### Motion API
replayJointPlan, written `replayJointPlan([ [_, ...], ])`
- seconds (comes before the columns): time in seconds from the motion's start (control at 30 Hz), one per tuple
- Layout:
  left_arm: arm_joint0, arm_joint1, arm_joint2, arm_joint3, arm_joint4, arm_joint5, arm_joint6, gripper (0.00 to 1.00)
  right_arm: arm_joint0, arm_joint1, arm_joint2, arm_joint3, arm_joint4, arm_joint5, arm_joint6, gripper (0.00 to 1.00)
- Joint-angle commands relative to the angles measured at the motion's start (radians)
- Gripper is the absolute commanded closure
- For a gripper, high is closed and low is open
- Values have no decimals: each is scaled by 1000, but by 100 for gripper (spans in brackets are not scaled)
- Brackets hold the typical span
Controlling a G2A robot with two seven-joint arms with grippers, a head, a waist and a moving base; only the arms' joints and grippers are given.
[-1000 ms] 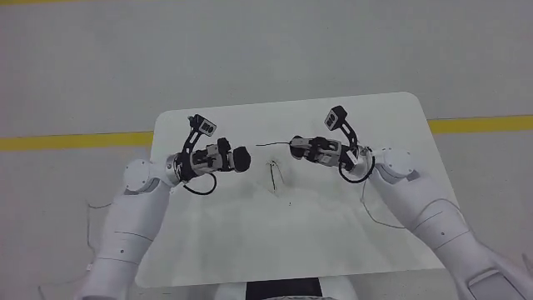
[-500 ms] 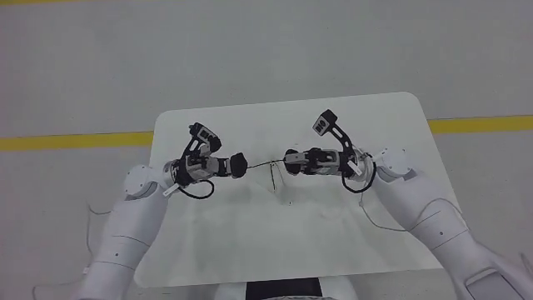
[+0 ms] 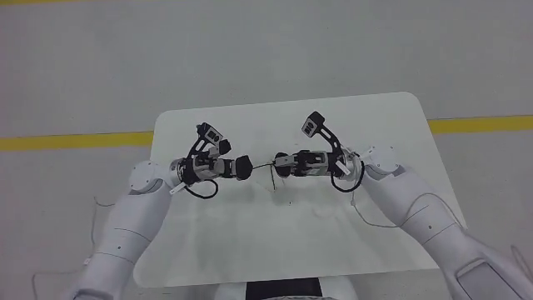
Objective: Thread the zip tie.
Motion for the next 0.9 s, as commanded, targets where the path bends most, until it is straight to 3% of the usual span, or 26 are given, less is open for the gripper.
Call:
replayJointPlan([
  [0.0,0,0,0,0,0,0,0,0,0,0,0,0,0,0,0,100],
  [0.1,0,0,0,0,0,0,0,0,0,0,0,0,0,0,0,100],
  [0.2,-4,6,5,-21,83,-5,10,0,-11,-2,0,-12,11,5,-18,100],
  [0.33,-5,12,5,-22,118,-29,0,0,-18,-6,5,-14,25,11,-25,100],
  [0.5,-6,17,19,-27,117,-60,0,0,-16,-17,-3,2,25,6,-51,100],
  [0.87,-6,18,27,-39,102,-60,0,0,5,-31,-28,24,-50,-4,-77,100],
])
